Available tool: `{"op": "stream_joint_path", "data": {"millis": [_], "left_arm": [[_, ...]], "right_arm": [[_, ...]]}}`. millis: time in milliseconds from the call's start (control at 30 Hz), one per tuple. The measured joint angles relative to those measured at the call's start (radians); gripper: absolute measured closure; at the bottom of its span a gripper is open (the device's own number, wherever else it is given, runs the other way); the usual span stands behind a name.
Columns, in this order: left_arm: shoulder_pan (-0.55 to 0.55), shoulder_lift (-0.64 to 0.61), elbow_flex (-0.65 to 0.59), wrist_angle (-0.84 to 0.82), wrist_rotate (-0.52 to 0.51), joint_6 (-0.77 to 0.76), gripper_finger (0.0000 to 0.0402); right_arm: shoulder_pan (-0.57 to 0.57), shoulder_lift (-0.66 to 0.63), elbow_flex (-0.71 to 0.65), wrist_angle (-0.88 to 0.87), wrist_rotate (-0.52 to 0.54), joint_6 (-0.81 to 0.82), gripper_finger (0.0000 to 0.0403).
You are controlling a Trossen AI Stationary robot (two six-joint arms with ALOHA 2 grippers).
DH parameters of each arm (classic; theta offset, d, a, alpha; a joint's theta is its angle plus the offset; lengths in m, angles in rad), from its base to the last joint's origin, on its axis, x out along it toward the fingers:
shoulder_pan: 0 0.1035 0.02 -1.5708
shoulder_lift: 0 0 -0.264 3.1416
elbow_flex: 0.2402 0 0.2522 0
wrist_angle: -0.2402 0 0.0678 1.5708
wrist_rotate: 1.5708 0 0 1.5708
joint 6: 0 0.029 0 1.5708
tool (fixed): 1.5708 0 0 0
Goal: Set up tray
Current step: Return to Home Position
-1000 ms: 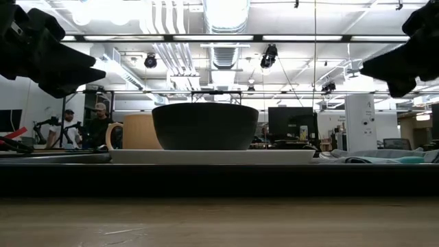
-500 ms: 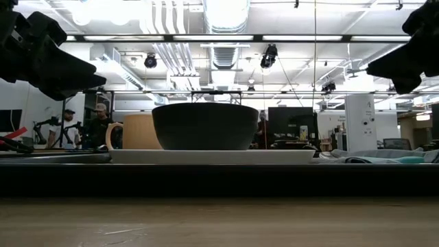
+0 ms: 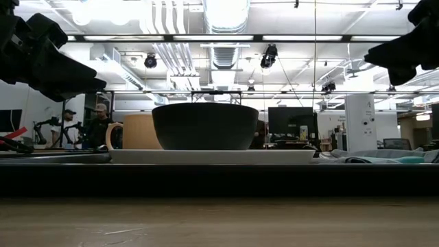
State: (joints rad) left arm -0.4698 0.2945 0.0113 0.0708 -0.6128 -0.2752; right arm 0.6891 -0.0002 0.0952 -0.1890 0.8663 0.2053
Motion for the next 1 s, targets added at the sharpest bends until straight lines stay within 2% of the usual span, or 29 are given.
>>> {"op": "stream_joint_path", "data": {"millis": [133,300,600,833,1000], "left_arm": [[0.000,0.000,0.000,0.000,0.000,0.000,0.0242],[0.000,0.000,0.000,0.000,0.000,0.000,0.0242],[0.000,0.000,0.000,0.000,0.000,0.000,0.0242],[0.000,0.000,0.000,0.000,0.000,0.000,0.0242],[0.000,0.000,0.000,0.000,0.000,0.000,0.0242]], "right_arm": [[0.000,0.000,-0.002,0.030,0.000,-0.017,0.0316],[0.000,0.000,-0.002,0.148,-0.001,-0.108,0.0322],[0.000,0.000,-0.029,0.216,-0.002,-0.206,0.0334],[0.000,0.000,-0.079,0.319,0.025,-0.250,0.0328],[0.000,0.000,-0.085,0.326,0.027,-0.265,0.0321]]}}
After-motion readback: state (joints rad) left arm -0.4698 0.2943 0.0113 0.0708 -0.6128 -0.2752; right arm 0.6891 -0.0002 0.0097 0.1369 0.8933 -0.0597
